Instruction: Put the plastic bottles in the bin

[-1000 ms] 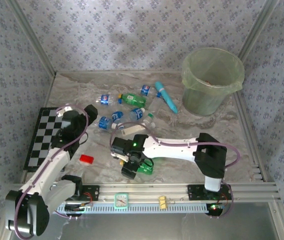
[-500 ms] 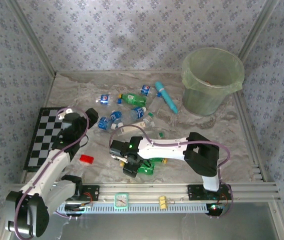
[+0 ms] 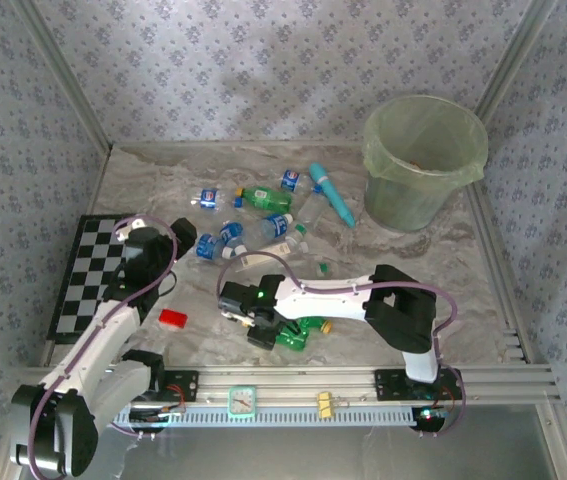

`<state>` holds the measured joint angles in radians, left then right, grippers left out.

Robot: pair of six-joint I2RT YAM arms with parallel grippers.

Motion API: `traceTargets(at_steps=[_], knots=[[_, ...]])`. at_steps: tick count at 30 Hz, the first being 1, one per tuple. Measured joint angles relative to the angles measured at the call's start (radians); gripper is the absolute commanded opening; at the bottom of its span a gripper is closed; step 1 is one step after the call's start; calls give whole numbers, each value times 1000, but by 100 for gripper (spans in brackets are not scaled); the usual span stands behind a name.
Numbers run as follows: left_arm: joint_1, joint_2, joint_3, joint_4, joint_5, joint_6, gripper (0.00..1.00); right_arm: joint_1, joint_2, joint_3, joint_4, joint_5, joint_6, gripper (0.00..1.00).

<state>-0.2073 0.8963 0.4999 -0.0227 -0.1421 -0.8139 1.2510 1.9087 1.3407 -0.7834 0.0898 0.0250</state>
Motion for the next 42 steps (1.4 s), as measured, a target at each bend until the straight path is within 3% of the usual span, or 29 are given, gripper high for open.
traceTargets(at_steps=[8,17,22,29,42], knots=[[0,0,0,3,24,0,100,-117,-78,40,50,-133,-7,46],[0,-6,0,35,48,0,100,-367,-269,90,227,-357,85,43],[-20,10,0,83,81,0,100,-521,-318,141,295,-397,145,41],[-149,90,3,111,92,40,100,-731,-417,189,371,-336,209,40],[-325,256,146,116,103,205,100,-1030,-530,246,543,-38,198,39]])
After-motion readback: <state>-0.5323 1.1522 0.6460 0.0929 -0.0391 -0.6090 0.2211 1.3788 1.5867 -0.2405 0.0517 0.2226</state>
